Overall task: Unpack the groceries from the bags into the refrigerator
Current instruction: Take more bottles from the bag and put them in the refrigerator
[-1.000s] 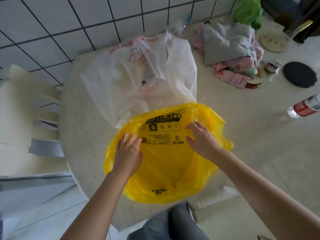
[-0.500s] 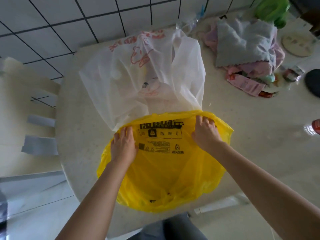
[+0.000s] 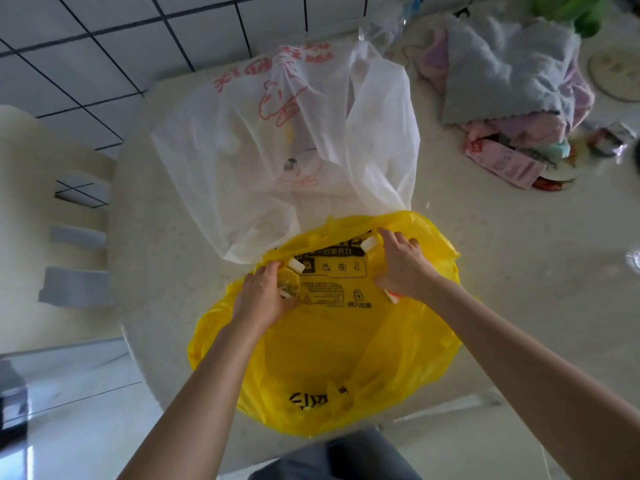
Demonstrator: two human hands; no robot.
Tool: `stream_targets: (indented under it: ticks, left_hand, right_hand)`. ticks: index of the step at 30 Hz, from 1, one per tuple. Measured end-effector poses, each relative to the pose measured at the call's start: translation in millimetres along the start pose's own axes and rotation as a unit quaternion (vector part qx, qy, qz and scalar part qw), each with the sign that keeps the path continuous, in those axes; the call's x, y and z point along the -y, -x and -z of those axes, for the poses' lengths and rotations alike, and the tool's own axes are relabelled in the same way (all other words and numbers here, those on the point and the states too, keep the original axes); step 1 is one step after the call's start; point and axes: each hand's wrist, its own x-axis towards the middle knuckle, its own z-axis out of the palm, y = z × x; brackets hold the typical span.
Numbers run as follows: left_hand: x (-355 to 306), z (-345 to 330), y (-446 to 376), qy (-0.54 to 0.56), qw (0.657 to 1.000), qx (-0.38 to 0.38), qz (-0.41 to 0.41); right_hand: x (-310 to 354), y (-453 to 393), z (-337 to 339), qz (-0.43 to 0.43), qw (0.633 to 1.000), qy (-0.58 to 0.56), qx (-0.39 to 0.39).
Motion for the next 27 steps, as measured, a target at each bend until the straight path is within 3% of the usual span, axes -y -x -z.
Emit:
stream_targets:
  ticks: [3, 10, 14, 19, 27]
  left_hand:
    - [5, -2, 6, 0.012, 1.0, 0.012, -0.002]
    - [14, 0, 32, -0.071, 0.997, 0.014, 0.042]
    - [16, -11, 51, -0.131, 0.988, -0.075, 0.02]
    - [5, -27, 55, -0.17, 0.977, -0.129, 0.014]
    - [-3, -42, 54, -0.198, 0.971, -0.134, 0.024]
  right_hand:
    - [0, 8, -5, 0.016, 1.0, 0.004, -0.004]
    - [-12, 39, -17, -0.042, 0.997, 0.044, -0.045]
    - [-15, 52, -30, -0.058, 0.987, 0.134, -0.074]
    - [-5, 45, -36, -0.071, 0.982, 0.132, -0.119]
    - [3, 47, -38, 0.011, 0.982, 0.128, -0.142]
